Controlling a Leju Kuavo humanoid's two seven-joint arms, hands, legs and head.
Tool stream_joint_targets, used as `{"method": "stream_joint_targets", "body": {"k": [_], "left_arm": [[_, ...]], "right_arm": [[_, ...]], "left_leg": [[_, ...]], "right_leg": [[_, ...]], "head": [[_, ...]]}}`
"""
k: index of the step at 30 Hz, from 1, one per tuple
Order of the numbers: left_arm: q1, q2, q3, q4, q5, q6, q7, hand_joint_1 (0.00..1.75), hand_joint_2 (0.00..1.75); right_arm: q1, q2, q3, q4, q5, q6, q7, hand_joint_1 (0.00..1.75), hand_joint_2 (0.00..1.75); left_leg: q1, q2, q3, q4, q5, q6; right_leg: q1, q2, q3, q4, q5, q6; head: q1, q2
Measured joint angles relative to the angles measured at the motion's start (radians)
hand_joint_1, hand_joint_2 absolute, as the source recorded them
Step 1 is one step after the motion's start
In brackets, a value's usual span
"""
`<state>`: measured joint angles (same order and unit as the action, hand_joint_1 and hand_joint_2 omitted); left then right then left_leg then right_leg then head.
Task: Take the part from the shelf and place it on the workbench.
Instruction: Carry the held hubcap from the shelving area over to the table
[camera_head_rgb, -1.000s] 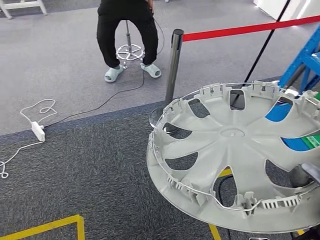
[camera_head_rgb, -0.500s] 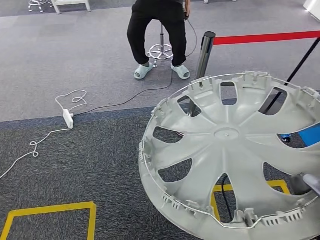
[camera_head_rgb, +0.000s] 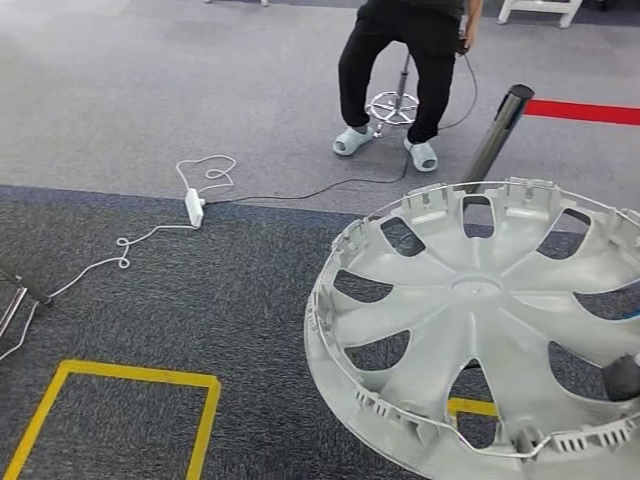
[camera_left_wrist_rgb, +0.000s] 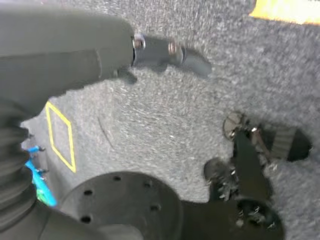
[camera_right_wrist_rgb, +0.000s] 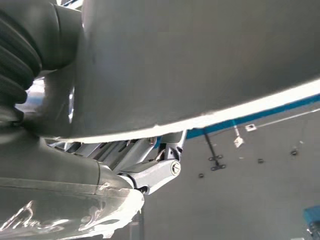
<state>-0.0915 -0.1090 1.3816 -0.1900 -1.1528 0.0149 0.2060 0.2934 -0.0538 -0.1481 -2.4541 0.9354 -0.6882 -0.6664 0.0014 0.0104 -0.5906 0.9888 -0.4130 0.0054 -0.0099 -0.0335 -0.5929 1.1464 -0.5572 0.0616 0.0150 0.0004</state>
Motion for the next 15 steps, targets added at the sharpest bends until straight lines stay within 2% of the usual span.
{"method": "stream_joint_targets", "body": {"k": [1, 2, 3, 4, 5, 7, 8, 9, 10, 11, 12, 13, 15], "left_arm": [[-0.001, 0.003, -0.001, 0.0, -0.002, -0.003, 0.0, 0.0, 1.75], [-0.002, 0.004, -0.001, 0.0, -0.002, -0.005, 0.0, 0.0, 1.75], [-0.001, 0.005, -0.002, 0.0, -0.002, -0.006, 0.0, 0.0, 1.75], [-0.001, 0.006, -0.002, 0.0, -0.002, -0.007, 0.0, 0.0, 1.75], [0.0, 0.006, -0.002, 0.0, -0.002, -0.008, 0.0, 0.0, 1.75], [0.0, 0.007, -0.003, 0.0, -0.002, -0.008, 0.0, 0.0, 1.75], [0.0, 0.008, -0.003, 0.0, -0.002, -0.008, 0.0, 0.0, 1.75], [0.0, 0.008, -0.004, 0.0, -0.002, -0.008, 0.0, 0.0, 1.75], [0.001, 0.009, -0.004, 0.0, -0.003, -0.008, 0.0, 0.0, 1.75], [0.003, 0.01, -0.004, 0.0, -0.003, -0.008, 0.0, 0.0, 1.75], [0.004, 0.011, -0.004, 0.0, -0.003, -0.008, 0.0, 0.0, 1.75], [0.005, 0.012, -0.005, 0.0, -0.003, -0.008, 0.0, 0.0, 1.75], [0.003, 0.012, -0.005, 0.0, -0.004, -0.01, 0.002, 0.0, 1.75]], "right_arm": [[0.006, 0.002, -0.01, -0.002, -0.005, 0.0, -0.005, 1.75, 1.75], [0.011, 0.004, -0.018, -0.002, -0.007, 0.0, -0.007, 1.75, 1.75], [0.014, 0.006, -0.025, -0.003, -0.008, 0.0, -0.008, 1.75, 1.75], [0.018, 0.007, -0.03, -0.003, -0.008, 0.0, -0.008, 1.75, 1.75], [0.02, 0.008, -0.034, -0.003, -0.008, 0.0, -0.008, 1.75, 1.75], [0.023, 0.01, -0.042, -0.003, -0.008, 0.0, -0.01, 1.75, 1.75], [0.024, 0.011, -0.044, -0.003, -0.009, 0.0, -0.01, 1.75, 1.75], [0.024, 0.012, -0.046, -0.004, -0.009, 0.0, -0.011, 1.75, 1.75], [0.025, 0.013, -0.047, -0.004, -0.009, 0.0, -0.011, 1.75, 1.75], [0.025, 0.014, -0.047, -0.004, -0.009, 0.0, -0.012, 1.75, 1.75], [0.025, 0.015, -0.048, -0.005, -0.01, 0.0, -0.014, 1.75, 1.75], [0.027, 0.017, -0.049, -0.006, -0.014, 0.0, -0.018, 1.75, 1.75], [0.033, 0.023, -0.059, -0.009, -0.027, 0.0, -0.024, 1.75, 1.75]], "left_leg": [[0.0, -0.014, 0.0, 0.0, 0.0, 0.002], [-0.001, -0.029, -0.001, 0.0, 0.001, 0.003], [-0.001, -0.044, 0.0, 0.001, 0.001, 0.003], [-0.002, -0.059, 0.001, 0.001, 0.001, 0.003], [-0.001, -0.074, 0.002, 0.001, 0.001, 0.002], [-0.001, -0.103, 0.003, 0.003, 0.002, -0.003], [-0.001, -0.116, 0.001, 0.004, 0.003, -0.008], [-0.001, -0.127, -0.003, 0.003, 0.005, -0.014], [0.0, -0.137, -0.007, 0.002, 0.009, -0.021], [0.003, -0.147, -0.01, -0.002, 0.012, -0.028], [0.004, -0.146, -0.012, -0.001, 0.011, -0.034], [0.003, -0.129, -0.02, 0.013, 0.0, -0.039], [0.0, -0.069, -0.064, 0.104, -0.059, -0.045]], "right_leg": [[0.0, 0.02, -0.039, 0.077, -0.032, 0.001], [0.0, 0.028, -0.073, 0.14, -0.053, 0.001], [0.0, 0.031, -0.093, 0.17, -0.053, 0.0], [0.0, 0.033, -0.094, 0.159, -0.033, -0.002], [-0.001, 0.038, -0.073, 0.106, 0.004, -0.004], [-0.007, 0.084, -0.007, -0.042, 0.074, -0.006], [-0.01, 0.105, 0.018, -0.094, 0.093, -0.007], [-0.011, 0.12, 0.03, -0.121, 0.098, -0.008], [-0.009, 0.118, 0.032, -0.125, 0.097, -0.011], [-0.008, 0.106, 0.032, -0.127, 0.1, -0.017], [-0.007, 0.094, 0.033, -0.13, 0.103, -0.024], [-0.007, 0.081, 0.036, -0.135, 0.106, -0.031], [-0.006, 0.051, 0.038, -0.142, 0.109, -0.04]], "head": [[0.002, 0.0], [0.004, 0.0], [0.005, 0.0], [0.006, 0.0], [0.008, 0.0], [0.009, 0.0], [0.009, 0.0], [0.01, 0.0], [0.01, 0.0], [0.009, 0.0], [0.009, 0.0], [0.007, 0.0], [0.002, 0.0]]}}
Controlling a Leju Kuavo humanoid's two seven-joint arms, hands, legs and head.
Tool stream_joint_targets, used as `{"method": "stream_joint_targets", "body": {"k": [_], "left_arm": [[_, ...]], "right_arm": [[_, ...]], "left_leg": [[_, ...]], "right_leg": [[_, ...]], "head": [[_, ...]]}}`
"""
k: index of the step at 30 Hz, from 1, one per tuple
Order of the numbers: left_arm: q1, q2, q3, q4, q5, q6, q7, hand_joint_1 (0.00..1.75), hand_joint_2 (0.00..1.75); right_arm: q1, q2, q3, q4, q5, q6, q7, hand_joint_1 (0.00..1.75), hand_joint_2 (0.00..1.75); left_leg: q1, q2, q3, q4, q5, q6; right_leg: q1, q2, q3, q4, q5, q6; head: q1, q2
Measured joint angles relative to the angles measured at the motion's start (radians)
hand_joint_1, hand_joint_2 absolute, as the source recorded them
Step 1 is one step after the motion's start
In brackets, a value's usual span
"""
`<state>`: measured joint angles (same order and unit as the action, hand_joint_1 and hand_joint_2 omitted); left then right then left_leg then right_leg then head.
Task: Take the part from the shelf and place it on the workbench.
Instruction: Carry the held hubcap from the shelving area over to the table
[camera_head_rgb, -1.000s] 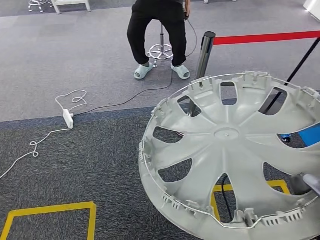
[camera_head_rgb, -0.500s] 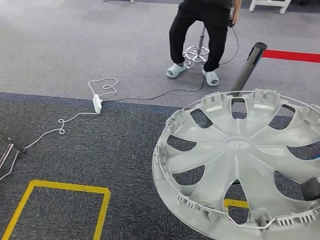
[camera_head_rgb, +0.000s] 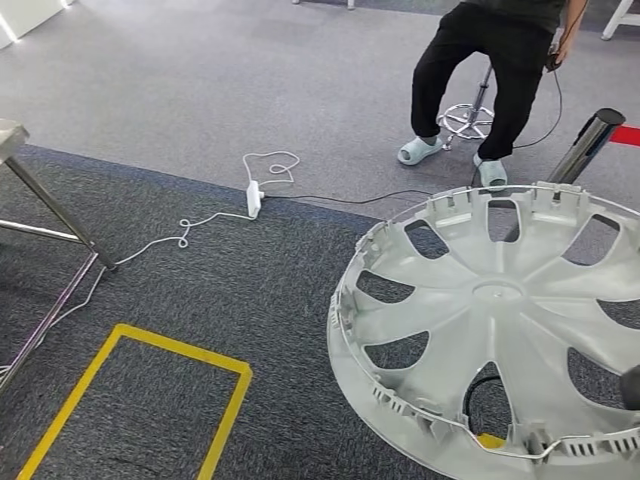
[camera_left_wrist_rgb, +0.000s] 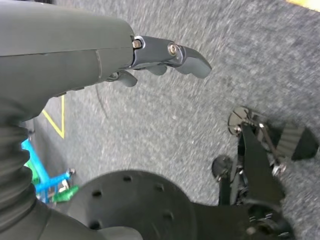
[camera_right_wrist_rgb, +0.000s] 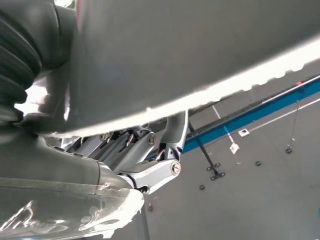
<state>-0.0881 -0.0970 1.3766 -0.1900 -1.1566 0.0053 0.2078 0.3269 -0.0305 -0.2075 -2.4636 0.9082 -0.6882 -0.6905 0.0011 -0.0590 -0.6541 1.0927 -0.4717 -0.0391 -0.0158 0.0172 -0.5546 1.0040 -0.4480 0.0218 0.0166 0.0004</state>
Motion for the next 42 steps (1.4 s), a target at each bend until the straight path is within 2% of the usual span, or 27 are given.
{"method": "stream_joint_targets", "body": {"k": [2, 3, 4, 6, 7, 9, 10, 12, 14, 16, 18, 19, 20, 21, 23, 25, 27, 29, 31, 32, 33, 34, 35, 36, 38, 40, 42], "left_arm": [[-0.002, -0.001, 0.0, 0.0, -0.001, -0.003, 0.0, 0.0, 1.75], [-0.002, 0.0, 0.0, 0.0, 0.001, -0.006, -0.002, 0.0, 1.75], [-0.001, 0.001, 0.0, 0.0, 0.004, -0.006, -0.005, 0.0, 1.75], [0.001, 0.002, 0.0, 0.0, 0.015, 0.001, -0.009, 0.0, 1.75], [0.0, 0.002, 0.001, 0.0, 0.02, 0.006, -0.008, 0.0, 1.75], [-0.002, 0.001, 0.002, 0.0, 0.025, 0.014, -0.005, 0.0, 1.75], [-0.002, 0.0, 0.002, 0.0, 0.027, 0.016, -0.002, 0.0, 1.75], [0.0, 0.0, 0.004, 0.0, 0.028, 0.021, 0.004, 0.0, 1.75], [0.001, 0.0, 0.006, 0.0, 0.032, 0.027, 0.012, 0.0, 1.75], [-0.002, 0.0, 0.008, 0.0, 0.035, 0.034, 0.015, 0.0, 1.75], [-0.004, 0.0, 0.008, 0.0, 0.037, 0.036, 0.012, 0.0, 1.75], [-0.004, 0.0, 0.009, 0.0, 0.037, 0.037, 0.01, 0.0, 1.75], [-0.003, 0.0, 0.009, 0.0, 0.038, 0.036, 0.008, 0.0, 1.75], [-0.002, 0.0, 0.009, 0.0, 0.039, 0.035, 0.005, 0.0, 1.75], [-0.003, -0.001, 0.009, 0.0, 0.04, 0.034, 0.002, 0.0, 1.75], [-0.004, 0.0, 0.01, 0.0, 0.04, 0.035, 0.001, 0.0, 1.75], [-0.001, 0.001, 0.011, 0.0, 0.04, 0.036, 0.001, 0.0, 1.75], [0.002, 0.002, 0.014, 0.0, 0.04, 0.038, 0.001, 0.0, 1.75], [-0.001, -0.001, 0.015, 0.0, 0.041, 0.039, 0.001, 0.0, 1.75], [-0.003, -0.002, 0.015, 0.0, 0.042, 0.039, 0.001, 0.0, 1.75], [-0.004, -0.003, 0.015, 0.0, 0.042, 0.039, 0.001, 0.0, 1.75], [-0.004, -0.003, 0.016, 0.0, 0.043, 0.039, 0.001, 0.0, 1.75], [-0.003, -0.003, 0.016, 0.0, 0.044, 0.039, 0.001, 0.0, 1.75], [-0.002, -0.003, 0.016, 0.0, 0.045, 0.04, 0.001, 0.0, 1.75], [-0.002, -0.002, 0.016, 0.0, 0.045, 0.04, 0.001, 0.0, 1.75], [-0.006, -0.002, 0.017, 0.0, 0.045, 0.04, 0.001, 0.0, 1.75], [-0.005, -0.002, 0.017, 0.0, 0.046, 0.04, 0.001, 0.0, 1.75]], "right_arm": [[0.01, 0.007, -0.018, -0.003, -0.026, 0.0, -0.003, 1.75, 1.75], [0.017, 0.011, -0.03, -0.003, -0.045, 0.0, -0.004, 1.75, 1.75], [0.026, 0.015, -0.046, -0.003, -0.068, 0.0, -0.004, 1.75, 1.75], [0.045, 0.026, -0.086, -0.003, -0.116, 0.0, -0.005, 1.75, 1.75], [0.055, 0.032, -0.11, -0.003, -0.137, 0.0, -0.005, 1.75, 1.75], [0.071, 0.042, -0.157, -0.003, -0.17, 0.0, -0.006, 1.75, 1.75], [0.076, 0.046, -0.179, -0.003, -0.185, 0.0, -0.006, 1.75, 1.75], [0.081, 0.053, -0.217, 0.0, -0.215, 0.0, -0.007, 1.75, 1.75], [0.085, 0.059, -0.253, 0.005, -0.25, 0.0, -0.007, 1.75, 1.75], [0.091, 0.064, -0.292, 0.012, -0.286, 0.0, -0.007, 1.75, 1.75], [0.096, 0.07, -0.329, 0.02, -0.31, 0.001, -0.007, 1.75, 1.75], [0.097, 0.073, -0.345, 0.025, -0.317, 0.004, -0.007, 1.75, 1.75], [0.098, 0.076, -0.362, 0.029, -0.325, 0.009, -0.007, 1.75, 1.75], [0.097, 0.079, -0.38, 0.032, -0.335, 0.019, -0.007, 1.75, 1.75], [0.093, 0.088, -0.418, 0.038, -0.358, 0.05, -0.007, 1.75, 1.75], [0.087, 0.096, -0.458, 0.045, -0.381, 0.081, -0.007, 1.75, 1.75], [0.078, 0.101, -0.491, 0.052, -0.393, 0.102, -0.007, 1.75, 1.75], [0.069, 0.104, -0.515, 0.057, -0.397, 0.114, -0.007, 1.75, 1.75], [0.064, 0.109, -0.535, 0.059, -0.397, 0.121, -0.007, 1.75, 1.75], [0.063, 0.112, -0.543, 0.059, -0.396, 0.122, -0.007, 1.75, 1.75], [0.061, 0.115, -0.551, 0.06, -0.396, 0.124, -0.007, 1.75, 1.75], [0.059, 0.117, -0.556, 0.061, -0.398, 0.125, -0.007, 1.75, 1.75], [0.057, 0.12, -0.56, 0.063, -0.4, 0.127, -0.007, 1.75, 1.75], [0.054, 0.122, -0.563, 0.064, -0.404, 0.129, -0.007, 1.75, 1.75], [0.049, 0.125, -0.573, 0.067, -0.415, 0.136, -0.007, 1.75, 1.75], [0.044, 0.127, -0.583, 0.07, -0.423, 0.141, -0.007, 1.75, 1.75], [0.039, 0.128, -0.588, 0.072, -0.426, 0.144, -0.008, 1.75, 1.75]], "left_leg": [[0.0, 0.037, -0.063, 0.133, -0.064, -0.005], [0.0, 0.043, -0.08, 0.174, -0.075, -0.006], [0.001, 0.046, -0.079, 0.176, -0.066, -0.007], [0.001, 0.067, -0.02, 0.077, -0.01, -0.008], [0.0, 0.097, 0.022, 0.005, 0.016, -0.007], [-0.003, 0.134, 0.074, -0.084, 0.038, 0.005], [-0.005, 0.137, 0.079, -0.097, 0.037, 0.013], [-0.005, 0.11, 0.076, -0.098, 0.038, 0.031], [-0.001, 0.088, 0.077, -0.101, 0.042, 0.043], [0.0, 0.064, 0.077, -0.101, 0.043, 0.051], [-0.002, 0.035, 0.077, -0.1, 0.043, 0.053], [-0.002, 0.02, 0.079, -0.1, 0.043, 0.054], [-0.002, 0.005, 0.08, -0.1, 0.043, 0.054], [-0.002, -0.01, 0.082, -0.1, 0.043, 0.053], [-0.002, -0.038, 0.082, -0.098, 0.043, 0.047], [-0.001, -0.063, 0.075, -0.098, 0.047, 0.035], [0.002, -0.082, 0.069, -0.104, 0.054, 0.022], [0.0, -0.051, 0.058, -0.085, 0.037, 0.012], [-0.003, 0.012, 0.012, 0.011, -0.024, 0.005], [-0.003, 0.031, -0.022, 0.083, -0.06, 0.003], [-0.003, 0.039, -0.05, 0.145, -0.085, 0.002], [-0.003, 0.043, -0.065, 0.18, -0.092, 0.001], [-0.003, 0.046, -0.06, 0.177, -0.079, 0.002], [-0.004, 0.051, -0.034, 0.133, -0.051, 0.003], [-0.008, 0.095, 0.047, -0.009, 0.007, 0.01], [-0.014, 0.127, 0.091, -0.096, 0.029, 0.022], [-0.015, 0.111, 0.091, -0.106, 0.031, 0.035]], "right_leg": [[0.003, -0.031, -0.001, -0.001, -0.001, -0.003], [0.004, -0.047, -0.001, -0.001, -0.002, -0.004], [0.004, -0.063, 0.0, -0.001, -0.003, -0.004], [0.004, -0.09, 0.003, 0.0, -0.006, 0.0], [0.007, -0.102, 0.005, 0.002, -0.01, 0.005], [0.014, -0.122, 0.008, 0.006, -0.017, 0.015], [0.016, -0.132, 0.01, 0.006, -0.02, 0.021], [0.014, -0.142, 0.018, 0.005, -0.025, 0.031], [0.009, -0.099, 0.004, 0.045, -0.054, 0.042], [0.007, -0.04, -0.054, 0.167, -0.116, 0.046], [0.007, -0.022, -0.118, 0.287, -0.155, 0.045], [0.007, -0.02, -0.129, 0.299, -0.147, 0.043], [0.007, -0.017, -0.119, 0.269, -0.119, 0.041], [0.005, -0.005, -0.093, 0.206, -0.079, 0.039], [-0.003, 0.049, -0.033, 0.071, -0.023, 0.037], [-0.006, 0.079, -0.008, 0.017, -0.013, 0.034], [-0.004, 0.057, -0.006, 0.013, -0.01, 0.025], [-0.005, 0.03, -0.003, 0.007, -0.006, 0.013], [-0.003, 0.0, -0.002, 0.002, -0.004, 0.004], [-0.001, -0.016, -0.003, 0.001, -0.004, 0.002], [0.001, -0.032, -0.003, 0.001, -0.005, 0.001], [0.002, -0.048, -0.003, 0.002, -0.005, 0.0], [0.003, -0.062, -0.003, 0.002, -0.006, 0.0], [0.003, -0.075, -0.001, 0.002, -0.006, 0.0], [0.008, -0.099, 0.003, 0.004, -0.01, 0.005], [0.013, -0.12, 0.005, 0.007, -0.013, 0.014], [0.015, -0.141, 0.009, 0.004, -0.015, 0.024]], "head": [[-0.002, 0.0], [-0.003, 0.0], [-0.003, 0.0], [-0.003, 0.0], [-0.003, 0.0], [-0.002, 0.0], [-0.001, 0.0], [0.002, 0.0], [0.006, 0.0], [0.011, 0.0], [0.013, 0.0], [0.014, 0.0], [0.014, 0.0], [0.014, 0.0], [0.014, 0.0], [0.013, 0.0], [0.013, 0.0], [0.01, 0.0], [0.004, 0.0], [0.002, 0.0], [0.002, 0.0], [0.002, 0.0], [0.002, 0.0], [0.002, 0.0], [0.001, 0.0], [0.0, 0.0], [0.0, 0.0]]}}
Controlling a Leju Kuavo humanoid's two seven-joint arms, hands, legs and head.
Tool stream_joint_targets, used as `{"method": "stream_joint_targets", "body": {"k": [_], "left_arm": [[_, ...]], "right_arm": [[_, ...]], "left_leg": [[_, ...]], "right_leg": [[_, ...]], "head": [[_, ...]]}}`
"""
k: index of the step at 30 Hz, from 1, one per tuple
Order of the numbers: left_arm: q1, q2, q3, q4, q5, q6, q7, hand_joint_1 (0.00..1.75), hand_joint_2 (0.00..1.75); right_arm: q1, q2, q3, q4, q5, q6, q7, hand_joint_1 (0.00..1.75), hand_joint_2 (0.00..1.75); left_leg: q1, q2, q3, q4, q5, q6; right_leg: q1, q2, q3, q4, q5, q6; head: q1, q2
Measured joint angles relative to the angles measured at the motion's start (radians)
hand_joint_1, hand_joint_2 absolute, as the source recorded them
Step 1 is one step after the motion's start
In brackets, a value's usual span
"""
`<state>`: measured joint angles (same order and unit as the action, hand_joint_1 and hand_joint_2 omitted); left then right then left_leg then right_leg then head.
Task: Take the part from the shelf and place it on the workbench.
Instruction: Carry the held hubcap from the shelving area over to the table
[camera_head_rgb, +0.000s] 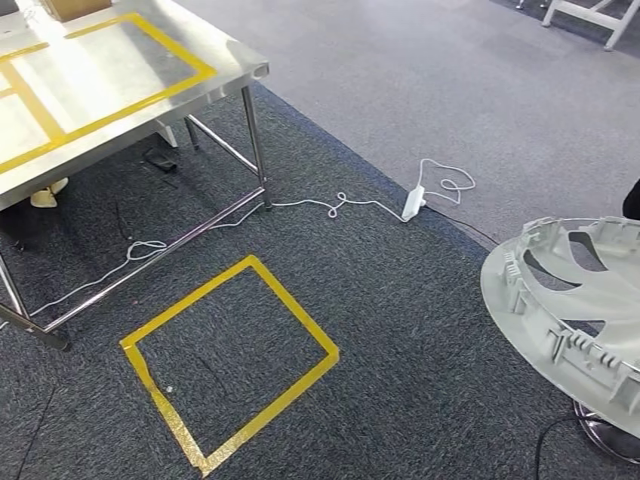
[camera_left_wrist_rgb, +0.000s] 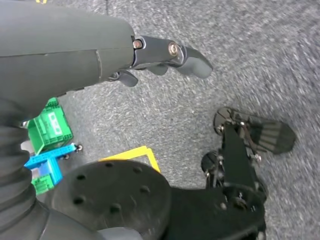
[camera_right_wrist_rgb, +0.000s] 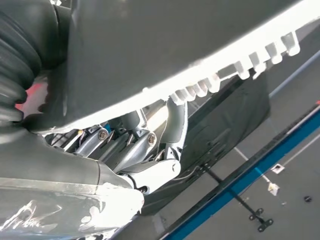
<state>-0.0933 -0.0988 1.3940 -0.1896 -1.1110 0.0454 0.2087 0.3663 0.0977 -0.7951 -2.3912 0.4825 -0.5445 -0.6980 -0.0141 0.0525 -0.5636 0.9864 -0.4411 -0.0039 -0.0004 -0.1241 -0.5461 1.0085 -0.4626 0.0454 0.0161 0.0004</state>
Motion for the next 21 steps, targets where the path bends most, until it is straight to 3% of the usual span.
{"method": "stream_joint_targets", "body": {"k": [1, 3, 5, 6, 7, 8, 10, 12, 14, 16, 18, 20, 21], "left_arm": [[0.002, 0.0, 0.001, 0.0, 0.0, 0.0, 0.0, 0.0, 1.75], [0.004, 0.0, 0.004, 0.0, 0.0, 0.0, 0.0, 0.0, 1.75], [0.003, 0.0, 0.007, 0.0, 0.0, 0.0, 0.0, 0.0, 1.75], [0.002, 0.0, 0.008, 0.0, 0.0, 0.0, 0.0, 0.0, 1.75], [0.002, 0.001, 0.01, 0.0, 0.0, 0.0, 0.0, 0.0, 1.75], [0.003, 0.001, 0.011, 0.0, -0.001, 0.0, 0.0, 0.0, 1.75], [0.004, 0.001, 0.012, 0.0, -0.006, -0.004, 0.0, 0.0, 1.75], [0.001, 0.003, 0.012, 0.0, -0.013, -0.01, -0.001, 0.0, 1.75], [-0.001, 0.008, 0.012, 0.0, -0.018, -0.015, -0.005, 0.0, 1.75], [0.001, 0.012, 0.012, 0.0, -0.021, -0.017, -0.008, 0.0, 1.75], [0.002, 0.014, 0.012, 0.0, -0.022, -0.014, -0.008, 0.0, 1.75], [-0.001, 0.013, 0.012, 0.0, -0.025, -0.009, -0.004, 0.0, 1.75], [-0.003, 0.013, 0.012, 0.0, -0.027, -0.007, -0.001, 0.0, 1.75]], "right_arm": [[-0.002, 0.0, -0.001, 0.001, -0.001, 0.001, 0.0, 1.75, 1.75], [-0.003, 0.001, -0.005, 0.003, -0.001, 0.002, 0.0, 1.75, 1.75], [-0.006, 0.002, -0.012, 0.005, -0.004, 0.008, 0.0, 1.75, 1.75], [-0.008, 0.003, -0.016, 0.007, -0.006, 0.016, 0.0, 1.75, 1.75], [-0.013, 0.003, -0.021, 0.01, -0.006, 0.031, 0.0, 1.75, 1.75], [-0.019, 0.004, -0.028, 0.014, 0.0, 0.054, 0.0, 1.75, 1.75], [-0.033, 0.004, -0.04, 0.02, 0.041, 0.112, 0.0, 1.75, 1.75], [-0.048, 0.004, -0.039, 0.025, 0.125, 0.141, 0.009, 1.75, 1.75], [-0.055, -0.006, -0.007, 0.032, 0.244, 0.105, 0.056, 1.75, 1.75], [-0.06, -0.04, 0.066, 0.044, 0.358, 0.026, 0.148, 1.75, 1.75], [-0.069, -0.085, 0.151, 0.059, 0.417, -0.044, 0.234, 1.75, 1.75], [-0.083, -0.119, 0.217, 0.074, 0.433, -0.077, 0.279, 1.75, 1.75], [-0.089, -0.133, 0.246, 0.081, 0.434, -0.084, 0.29, 1.75, 1.75]], "left_leg": [[0.002, -0.011, 0.0, -0.003, 0.002, 0.005], [0.008, -0.034, 0.003, -0.007, 0.008, 0.015], [0.012, -0.057, 0.002, -0.008, 0.012, 0.021], [0.012, -0.069, 0.001, -0.008, 0.012, 0.022], [0.012, -0.082, 0.001, -0.007, 0.013, 0.022], [0.012, -0.096, 0.001, -0.007, 0.013, 0.022], [0.015, -0.125, 0.004, -0.006, 0.014, 0.017], [0.015, -0.151, 0.0, -0.003, 0.016, 0.007], [0.015, -0.173, -0.011, -0.004, 0.022, -0.007], [0.019, -0.189, -0.019, -0.007, 0.029, -0.02], [0.017, -0.153, -0.04, 0.03, 0.003, -0.029], [0.014, -0.092, -0.097, 0.147, -0.063, -0.034], [0.014, -0.075, -0.131, 0.217, -0.095, -0.036]], "right_leg": [[-0.001, -0.001, 0.002, 0.002, -0.004, 0.005], [-0.006, 0.042, -0.016, 0.052, -0.039, 0.016], [-0.01, 0.101, -0.076, 0.181, -0.104, 0.024], [-0.011, 0.114, -0.109, 0.247, -0.13, 0.026], [-0.011, 0.119, -0.131, 0.287, -0.137, 0.027], [-0.012, 0.121, -0.134, 0.287, -0.124, 0.028], [-0.016, 0.137, -0.084, 0.174, -0.053, 0.028], [-0.026, 0.185, -0.021, 0.044, -0.006, 0.029], [-0.028, 0.205, -0.004, 0.004, -0.002, 0.021], [-0.026, 0.18, -0.007, 0.004, 0.004, 0.005], [-0.026, 0.155, -0.008, -0.001, 0.009, -0.009], [-0.022, 0.128, -0.009, -0.003, 0.01, -0.018], [-0.019, 0.114, -0.011, -0.003, 0.011, -0.02]], "head": [[0.0, 0.0], [0.005, 0.0], [0.011, 0.0], [0.013, 0.0], [0.013, 0.0], [0.014, 0.0], [0.014, 0.0], [0.014, 0.0], [0.014, 0.0], [0.014, 0.0], [0.009, 0.0], [0.001, 0.0], [0.0, 0.0]]}}
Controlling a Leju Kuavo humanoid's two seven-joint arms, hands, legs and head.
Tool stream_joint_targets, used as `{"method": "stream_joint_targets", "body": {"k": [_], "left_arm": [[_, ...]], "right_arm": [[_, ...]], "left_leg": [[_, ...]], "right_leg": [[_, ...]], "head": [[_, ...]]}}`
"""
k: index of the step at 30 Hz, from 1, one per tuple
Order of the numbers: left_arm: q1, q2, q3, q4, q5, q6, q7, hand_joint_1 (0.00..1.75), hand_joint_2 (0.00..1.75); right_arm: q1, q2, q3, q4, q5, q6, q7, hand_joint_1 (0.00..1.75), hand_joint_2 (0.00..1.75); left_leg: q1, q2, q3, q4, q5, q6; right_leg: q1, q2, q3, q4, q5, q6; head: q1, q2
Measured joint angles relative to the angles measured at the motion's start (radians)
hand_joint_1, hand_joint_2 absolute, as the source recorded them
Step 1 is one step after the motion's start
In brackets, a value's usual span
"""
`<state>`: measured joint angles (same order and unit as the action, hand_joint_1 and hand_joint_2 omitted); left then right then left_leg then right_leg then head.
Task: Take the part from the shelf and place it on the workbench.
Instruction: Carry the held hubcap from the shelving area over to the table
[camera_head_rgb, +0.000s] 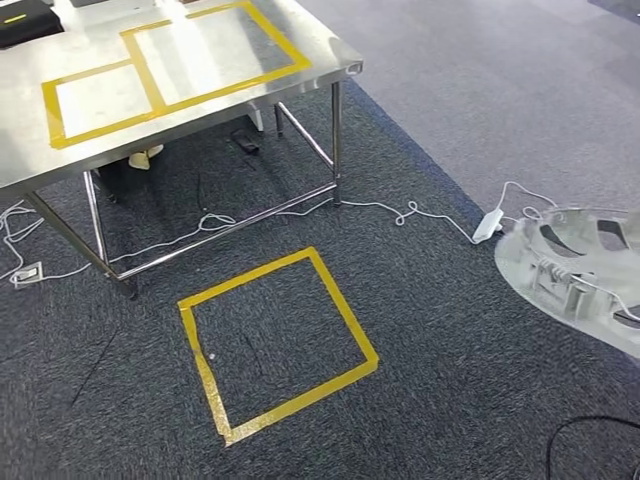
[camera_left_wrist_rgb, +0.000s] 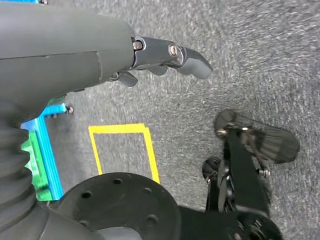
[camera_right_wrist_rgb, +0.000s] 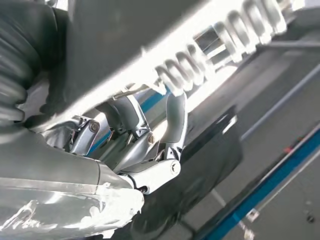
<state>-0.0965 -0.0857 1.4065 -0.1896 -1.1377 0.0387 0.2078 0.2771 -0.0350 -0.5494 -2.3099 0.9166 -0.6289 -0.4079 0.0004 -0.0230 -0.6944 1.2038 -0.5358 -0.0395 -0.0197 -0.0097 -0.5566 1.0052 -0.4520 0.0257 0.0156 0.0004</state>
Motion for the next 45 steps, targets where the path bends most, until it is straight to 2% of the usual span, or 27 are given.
{"method": "stream_joint_targets", "body": {"k": [1, 2, 3, 4, 6, 7, 8, 10, 12, 14, 16, 17, 18, 20, 22, 24, 26, 28, 30, 32, 34, 36, 38, 40, 42, 43, 45], "left_arm": [[-0.001, 0.0, 0.0, 0.0, -0.002, 0.002, 0.002, 0.0, 1.75], [-0.001, 0.0, 0.0, 0.0, -0.003, 0.003, 0.004, 0.0, 1.75], [-0.001, 0.0, 0.0, 0.0, -0.003, 0.004, 0.005, 0.0, 1.75], [-0.001, 0.0, 0.0, 0.0, -0.003, 0.005, 0.005, 0.0, 1.75], [-0.002, 0.0, 0.0, 0.0, -0.003, 0.006, 0.006, 0.0, 1.75], [-0.004, 0.0, 0.0, 0.0, -0.004, 0.006, 0.007, 0.0, 1.75], [-0.004, 0.0, 0.0, 0.0, -0.004, 0.006, 0.007, 0.0, 1.75], [-0.001, 0.0, 0.0, 0.0, -0.004, 0.006, 0.008, 0.0, 1.75], [0.003, 0.0, 0.0, 0.0, -0.004, 0.006, 0.009, 0.0, 1.75], [0.002, 0.0, 0.0, 0.0, -0.003, 0.006, 0.011, 0.0, 1.75], [-0.001, 0.0, 0.0, 0.0, -0.001, 0.004, 0.004, 0.0, 1.75], [-0.002, 0.0, 0.0, 0.0, 0.001, 0.001, -0.001, 0.0, 1.75], [-0.001, -0.001, 0.0, 0.0, 0.004, -0.002, -0.008, 0.0, 1.75], [-0.001, -0.001, 0.0, 0.0, 0.007, -0.007, -0.017, 0.0, 1.75], [-0.001, 0.003, 0.0, 0.0, 0.007, -0.011, -0.021, 0.0, 1.75], [0.002, 0.007, 0.0, 0.0, 0.007, -0.015, -0.022, 0.0, 1.75], [0.007, 0.009, 0.0, 0.0, 0.007, -0.019, -0.021, 0.0, 1.75], [0.007, 0.012, 0.0, 0.0, 0.006, -0.022, -0.019, 0.0, 1.75], [0.006, 0.013, 0.0, 0.0, 0.004, -0.022, -0.017, 0.0, 1.75], [0.007, 0.013, 0.0, 0.0, 0.0, -0.023, -0.017, 0.0, 1.75], [0.008, 0.013, 0.0, 0.0, -0.002, -0.024, -0.017, 0.0, 1.75], [0.008, 0.009, 0.0, 0.0, -0.003, -0.024, -0.015, 0.0, 1.75], [0.008, 0.006, 0.0, 0.0, -0.003, -0.024, -0.014, 0.0, 1.75], [0.008, 0.006, 0.0, 0.0, -0.003, -0.024, -0.014, 0.0, 1.75], [0.008, 0.004, 0.0, 0.0, -0.003, -0.024, -0.012, 0.0, 1.75], [0.008, 0.008, 0.0, -0.001, -0.003, -0.022, -0.01, 0.0, 1.75], [0.009, 0.013, 0.0, -0.001, -0.004, -0.019, -0.007, 0.0, 1.75]], "right_arm": [[-0.006, -0.011, 0.026, 0.007, 0.0, -0.002, 0.006, 1.75, 1.75], [-0.01, -0.021, 0.05, 0.013, -0.001, -0.002, 0.009, 1.75, 1.75], [-0.013, -0.029, 0.072, 0.019, -0.001, -0.002, 0.011, 1.75, 1.75], [-0.015, -0.036, 0.089, 0.023, -0.001, -0.002, 0.012, 1.75, 1.75], [-0.018, -0.049, 0.113, 0.03, -0.002, -0.003, 0.013, 1.75, 1.75], [-0.02, -0.054, 0.121, 0.033, -0.002, -0.003, 0.013, 1.75, 1.75], [-0.023, -0.058, 0.129, 0.036, -0.003, -0.003, 0.013, 1.75, 1.75], [-0.03, -0.067, 0.141, 0.042, -0.003, -0.003, 0.014, 1.75, 1.75], [-0.034, -0.075, 0.153, 0.048, -0.003, -0.004, 0.015, 1.75, 1.75], [-0.036, -0.083, 0.162, 0.054, -0.004, -0.007, 0.019, 1.75, 1.75], [-0.038, -0.087, 0.172, 0.06, -0.003, -0.01, 0.027, 1.75, 1.75], [-0.039, -0.089, 0.178, 0.063, -0.001, -0.011, 0.031, 1.75, 1.75], [-0.04, -0.091, 0.184, 0.067, 0.002, -0.013, 0.036, 1.75, 1.75], [-0.04, -0.097, 0.193, 0.072, 0.007, -0.018, 0.045, 1.75, 1.75], [-0.044, -0.099, 0.2, 0.077, 0.011, -0.028, 0.052, 1.75, 1.75], [-0.047, -0.1, 0.207, 0.081, 0.013, -0.041, 0.057, 1.75, 1.75], [-0.048, -0.1, 0.212, 0.084, 0.012, -0.048, 0.064, 1.75, 1.75], [-0.05, -0.1, 0.214, 0.087, 0.007, -0.05, 0.069, 1.75, 1.75], [-0.051, -0.101, 0.215, 0.089, 0.001, -0.051, 0.07, 1.75, 1.75], [-0.053, -0.102, 0.217, 0.092, -0.008, -0.054, 0.071, 1.75, 1.75], [-0.054, -0.103, 0.219, 0.094, -0.022, -0.058, 0.071, 1.75, 1.75], [-0.054, -0.103, 0.219, 0.096, -0.035, -0.059, 0.068, 1.75, 1.75], [-0.054, -0.103, 0.219, 0.097, -0.041, -0.059, 0.066, 1.75, 1.75], [-0.054, -0.103, 0.219, 0.097, -0.042, -0.059, 0.065, 1.75, 1.75], [-0.053, -0.103, 0.219, 0.098, -0.044, -0.059, 0.062, 1.75, 1.75], [-0.053, -0.103, 0.219, 0.102, -0.046, -0.06, 0.059, 1.75, 1.75], [-0.051, -0.1, 0.219, 0.109, -0.05, -0.062, 0.056, 1.75, 1.75]], "left_leg": [[0.0, 0.006, -0.023, 0.05, -0.016, 0.0], [0.0, 0.008, -0.031, 0.066, -0.013, 0.001], [-0.001, 0.012, -0.018, 0.044, 0.008, 0.004], [-0.003, 0.022, 0.013, -0.014, 0.041, 0.009], [-0.012, 0.071, 0.087, -0.151, 0.095, 0.024], [-0.017, 0.089, 0.11, -0.196, 0.108, 0.031], [-0.021, 0.097, 0.117, -0.216, 0.11, 0.037], [-0.02, 0.071, 0.114, -0.222, 0.113, 0.046], [-0.014, 0.047, 0.116, -0.226, 0.117, 0.054], [-0.008, 0.023, 0.116, -0.228, 0.12, 0.06], [-0.007, -0.003, 0.116, -0.227, 0.121, 0.061], [-0.006, -0.017, 0.116, -0.227, 0.121, 0.061], [-0.005, -0.032, 0.117, -0.226, 0.121, 0.06], [-0.001, -0.06, 0.118, -0.223, 0.12, 0.054], [-0.001, -0.082, 0.112, -0.214, 0.118, 0.042], [-0.004, -0.094, 0.103, -0.209, 0.12, 0.039], [-0.004, -0.094, 0.099, -0.212, 0.125, 0.052], [-0.008, -0.089, 0.103, -0.223, 0.127, 0.062], [-0.005, -0.081, 0.148, -0.299, 0.14, 0.075], [0.007, -0.069, 0.206, -0.38, 0.157, 0.084], [0.017, -0.058, 0.232, -0.39, 0.154, 0.07], [0.029, -0.052, 0.241, -0.38, 0.142, 0.049], [0.035, -0.05, 0.244, -0.374, 0.136, 0.039], [0.036, -0.05, 0.244, -0.373, 0.135, 0.037], [0.046, -0.051, 0.245, -0.36, 0.125, 0.024], [0.054, -0.054, 0.235, -0.322, 0.099, 0.0], [0.067, -0.059, 0.213, -0.252, 0.043, -0.05]], "right_leg": [[0.003, -0.014, -0.001, 0.0, 0.0, -0.001], [0.005, -0.028, 0.0, 0.0, -0.001, -0.002], [0.007, -0.042, 0.001, 0.0, -0.001, -0.003], [0.009, -0.057, 0.003, 0.0, -0.003, -0.002], [0.016, -0.085, 0.007, 0.002, -0.007, 0.002], [0.019, -0.099, 0.009, 0.003, -0.01, 0.006], [0.022, -0.111, 0.01, 0.003, -0.012, 0.01], [0.023, -0.132, 0.013, 0.001, -0.016, 0.019], [0.019, -0.093, 0.005, 0.029, -0.038, 0.032], [0.014, -0.023, -0.044, 0.136, -0.095, 0.042], [0.012, 0.002, -0.109, 0.262, -0.142, 0.046], [0.01, 0.004, -0.125, 0.287, -0.14, 0.047], [0.008, 0.006, -0.122, 0.272, -0.119, 0.048], [-0.001, 0.025, -0.071, 0.151, -0.045, 0.055], [-0.01, 0.052, -0.022, 0.041, -0.007, 0.055], [-0.012, 0.061, -0.015, 0.016, -0.007, 0.045], [-0.013, 0.06, -0.019, 0.016, -0.003, 0.039], [-0.016, 0.064, -0.015, -0.001, 0.001, 0.044], [-0.013, 0.057, -0.002, -0.027, 0.011, 0.045], [-0.007, 0.04, -0.017, 0.011, -0.005, 0.046], [-0.012, 0.029, -0.079, 0.124, -0.056, 0.061], [-0.023, 0.023, -0.126, 0.2, -0.077, 0.079], [-0.027, 0.02, -0.136, 0.211, -0.073, 0.088], [-0.028, 0.02, -0.136, 0.208, -0.07, 0.089], [-0.035, 0.019, -0.117, 0.165, -0.039, 0.101], [-0.046, 0.024, -0.101, 0.133, -0.021, 0.106], [-0.069, 0.032, -0.078, 0.086, 0.001, 0.103]], "head": [[0.0, 0.0], [0.0, 0.0], [0.0, 0.0], [0.0, 0.0], [0.0, 0.0], [0.0, 0.0], [0.001, 0.0], [0.001, 0.0], [0.003, 0.0], [0.009, 0.0], [0.013, 0.0], [0.014, 0.0], [0.014, 0.0], [0.015, 0.0], [0.018, 0.0], [0.02, 0.0], [0.019, 0.0], [0.018, 0.0], [0.014, 0.0], [0.015, 0.0], [0.022, 0.0], [0.024, 0.0], [0.024, 0.0], [0.024, 0.0], [0.024, 0.0], [0.03, 0.0], [0.029, 0.0]]}}
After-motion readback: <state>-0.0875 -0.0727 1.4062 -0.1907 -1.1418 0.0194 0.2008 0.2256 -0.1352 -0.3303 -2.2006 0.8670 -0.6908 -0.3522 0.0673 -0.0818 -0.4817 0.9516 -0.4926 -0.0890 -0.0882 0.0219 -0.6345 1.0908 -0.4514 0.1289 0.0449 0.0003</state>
